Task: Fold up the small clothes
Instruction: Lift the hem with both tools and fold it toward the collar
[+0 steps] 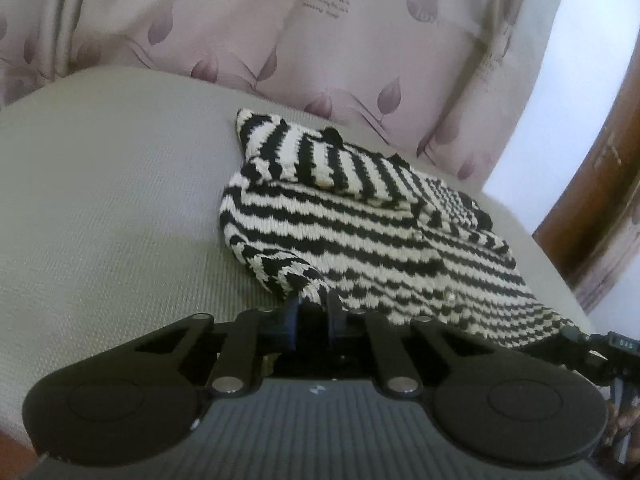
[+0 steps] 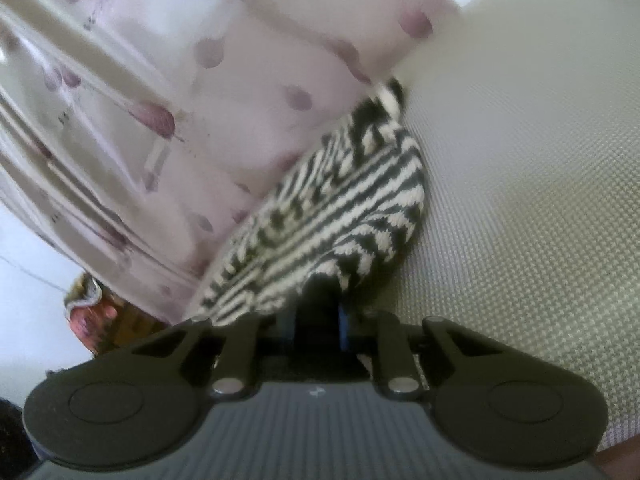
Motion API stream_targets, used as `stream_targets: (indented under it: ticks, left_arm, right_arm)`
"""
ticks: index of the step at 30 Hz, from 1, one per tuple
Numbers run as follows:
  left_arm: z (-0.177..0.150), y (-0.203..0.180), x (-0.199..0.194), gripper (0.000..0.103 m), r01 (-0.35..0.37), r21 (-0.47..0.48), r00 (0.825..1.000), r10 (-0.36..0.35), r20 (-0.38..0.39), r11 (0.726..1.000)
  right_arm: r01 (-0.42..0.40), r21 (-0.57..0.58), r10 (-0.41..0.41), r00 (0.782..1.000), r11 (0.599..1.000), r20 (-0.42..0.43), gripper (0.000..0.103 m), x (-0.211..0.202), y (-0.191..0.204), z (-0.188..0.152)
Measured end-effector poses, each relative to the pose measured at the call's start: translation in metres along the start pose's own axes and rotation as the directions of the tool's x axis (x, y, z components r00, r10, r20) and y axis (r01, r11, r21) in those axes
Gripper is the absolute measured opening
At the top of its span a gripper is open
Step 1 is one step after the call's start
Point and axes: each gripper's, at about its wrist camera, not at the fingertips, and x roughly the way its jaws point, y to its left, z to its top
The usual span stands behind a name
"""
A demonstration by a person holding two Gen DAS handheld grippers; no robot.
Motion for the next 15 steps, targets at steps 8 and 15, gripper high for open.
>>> stream_targets:
  ticks: [8, 15]
  left_arm:
    - [0.014, -0.008, -0.009, 0.013, 0.005, -0.016, 0.998, -0.005, 0.055, 1.000]
    - [0.015, -0.012, -0.010, 0.013, 0.009, -0.004, 0.998, -0.009, 0.058, 1.000]
  right_arm:
    - [-0.088, 0.033, 0.085, 0.994, 0.996, 0.075, 0.013, -0.006, 0.015, 0.017]
    - [-0.034, -0.015, 0.035, 0.997, 0.999, 0.064, 0.013, -0.009, 0.021, 0.021]
